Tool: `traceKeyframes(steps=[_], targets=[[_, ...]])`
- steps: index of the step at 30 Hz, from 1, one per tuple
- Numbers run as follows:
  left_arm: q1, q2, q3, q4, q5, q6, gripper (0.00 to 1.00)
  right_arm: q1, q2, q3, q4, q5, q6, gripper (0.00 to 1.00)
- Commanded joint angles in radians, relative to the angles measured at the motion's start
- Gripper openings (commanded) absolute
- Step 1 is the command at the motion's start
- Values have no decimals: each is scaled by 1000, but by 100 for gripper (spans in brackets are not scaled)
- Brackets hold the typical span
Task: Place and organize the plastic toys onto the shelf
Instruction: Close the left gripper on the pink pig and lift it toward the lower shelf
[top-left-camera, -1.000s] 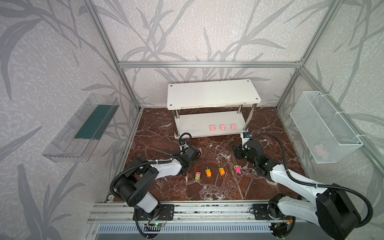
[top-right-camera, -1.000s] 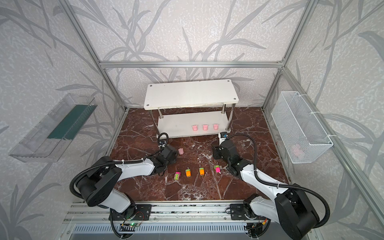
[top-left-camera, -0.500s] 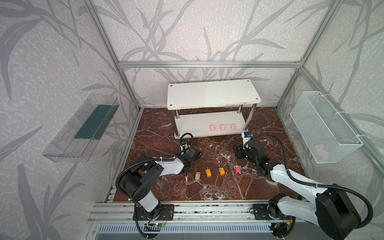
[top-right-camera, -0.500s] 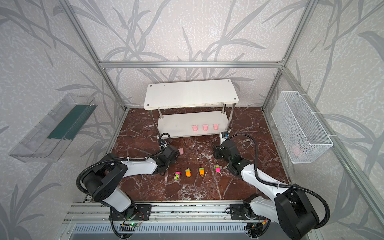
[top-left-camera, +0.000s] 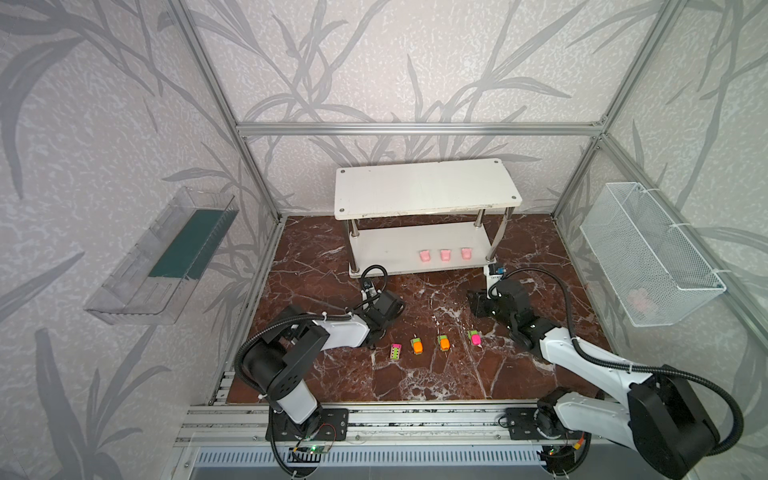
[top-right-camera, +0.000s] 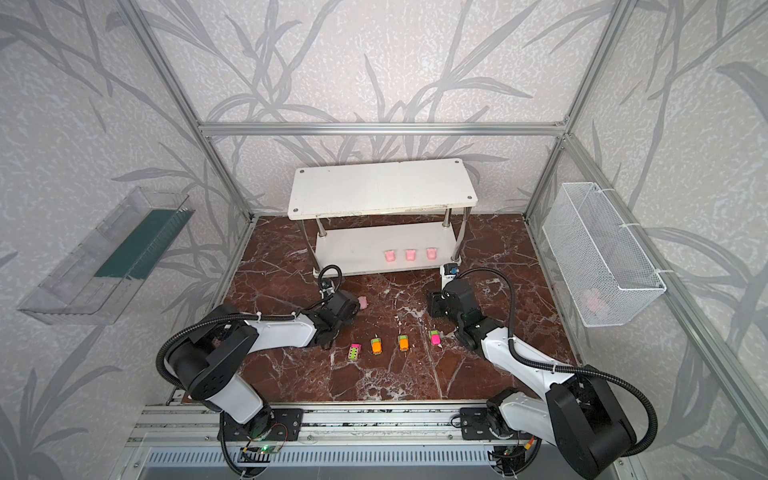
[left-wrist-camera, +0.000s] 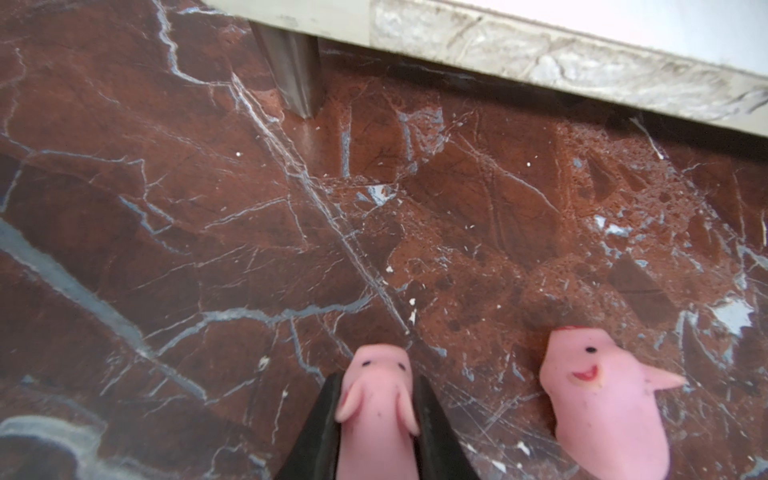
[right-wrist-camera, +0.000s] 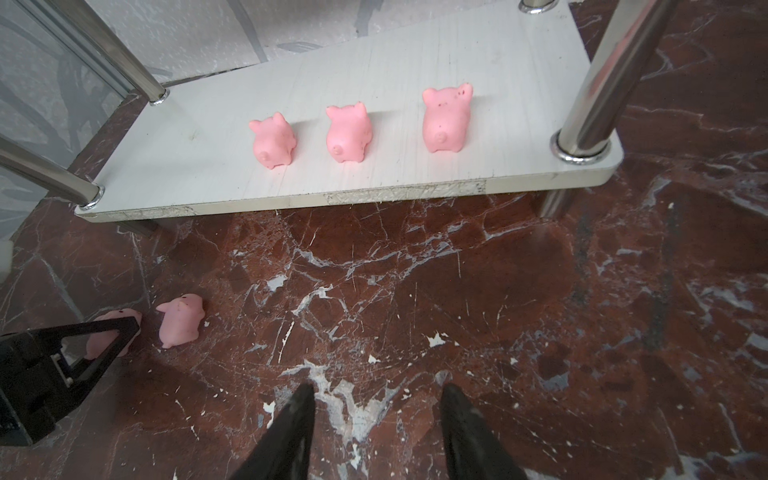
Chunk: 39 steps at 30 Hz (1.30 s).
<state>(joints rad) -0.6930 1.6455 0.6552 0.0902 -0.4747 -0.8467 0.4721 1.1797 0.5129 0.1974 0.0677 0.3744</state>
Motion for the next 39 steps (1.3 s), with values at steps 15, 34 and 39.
traceKeyframes(steps=[15,34,39], targets=[[-22,-176,106,-143,19,70,23,-8,11,-10,27,-17,12,50],[-25,56,398,-50,-38,266,23,-13,-9,-16,20,-16,11,49],[-25,128,450,-12,-49,288,24,-18,-13,-17,20,-17,11,49]])
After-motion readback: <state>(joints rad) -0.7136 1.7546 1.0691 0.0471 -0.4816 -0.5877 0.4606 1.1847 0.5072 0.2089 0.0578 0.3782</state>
